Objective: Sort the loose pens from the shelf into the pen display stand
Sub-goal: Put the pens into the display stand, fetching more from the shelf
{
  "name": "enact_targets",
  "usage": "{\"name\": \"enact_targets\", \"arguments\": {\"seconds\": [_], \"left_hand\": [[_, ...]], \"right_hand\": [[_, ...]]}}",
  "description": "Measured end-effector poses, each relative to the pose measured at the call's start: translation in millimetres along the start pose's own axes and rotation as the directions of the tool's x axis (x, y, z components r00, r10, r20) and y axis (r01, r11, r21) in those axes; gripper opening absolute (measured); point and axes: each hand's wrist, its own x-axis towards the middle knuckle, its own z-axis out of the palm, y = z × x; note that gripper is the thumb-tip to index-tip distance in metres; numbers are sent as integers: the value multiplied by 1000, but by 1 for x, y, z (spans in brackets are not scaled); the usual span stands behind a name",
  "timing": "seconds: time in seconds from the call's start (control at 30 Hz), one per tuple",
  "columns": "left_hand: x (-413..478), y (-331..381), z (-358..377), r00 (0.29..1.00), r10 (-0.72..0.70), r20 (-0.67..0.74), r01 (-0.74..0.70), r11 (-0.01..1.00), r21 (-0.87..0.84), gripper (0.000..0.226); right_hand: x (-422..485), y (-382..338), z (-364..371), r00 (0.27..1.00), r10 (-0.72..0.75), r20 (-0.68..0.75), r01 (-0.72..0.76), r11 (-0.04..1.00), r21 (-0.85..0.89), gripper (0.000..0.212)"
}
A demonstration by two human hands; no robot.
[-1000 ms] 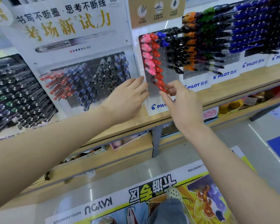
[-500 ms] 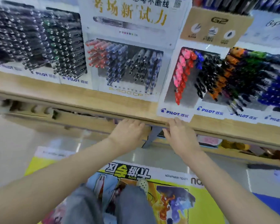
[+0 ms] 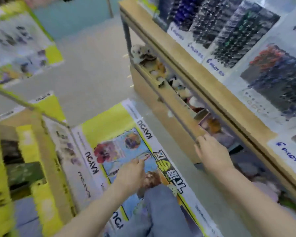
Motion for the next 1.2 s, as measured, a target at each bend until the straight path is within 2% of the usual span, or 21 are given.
{"name": "enact_targets", "arguments": {"seconds": [0.13,0.23,0.3,0.4,0.47,0.57,0.63,0.7,0.77,0.83,0.93,1.03,1.1,1.2], "left_hand": [[-80,-45,46,967,-242,-84,219,950,-222,30],[-149,-63,79,889,-434,-146,370,869,-329,29],[-193,-68,102,817,-559,-145,476,794,-377,28],[-254,-66,141,672,-730,-126,587,628,-511,26],[-291,-59,164,567,-813,-134,633,534,-560,27],[-341,-52,197,400,-908,-124,656,378,-654,31],[-370,-53,216,303,-950,-71,665,265,-699,27],[-396,-60,229,138,-990,-28,661,113,-742,15],[-418,-73,239,6,-999,53,644,-36,-764,19],[-435,-89,249,-100,-987,125,602,-160,-782,30],[-453,-119,259,-178,-949,259,535,-314,-784,47],[-458,-146,271,-196,-912,359,491,-408,-770,63],[-458,-159,276,-189,-888,419,466,-457,-758,72],[-456,-170,280,-199,-882,428,468,-469,-749,68]], "right_hand": [[-9,-72,2,966,-252,57,252,968,-2,12],[-25,-131,3,902,-431,29,432,900,-47,17],[-42,-172,2,829,-559,-5,555,825,-103,23],[-76,-234,11,708,-699,94,705,694,-148,35],[-104,-272,14,605,-779,163,796,586,-153,34],[-148,-326,17,403,-900,166,911,376,-170,38],[-182,-358,27,332,-921,206,943,330,-44,40],[-213,-383,45,220,-943,251,970,239,44,38],[-244,-404,59,117,-966,230,983,145,112,36],[-275,-422,70,90,-966,242,971,140,195,37],[-311,-446,96,72,-948,309,971,137,195,42],[-336,-464,114,71,-931,359,990,108,86,51],[-346,-473,118,72,-928,365,992,105,73,51],[-348,-485,119,82,-932,353,988,122,92,36]]}}
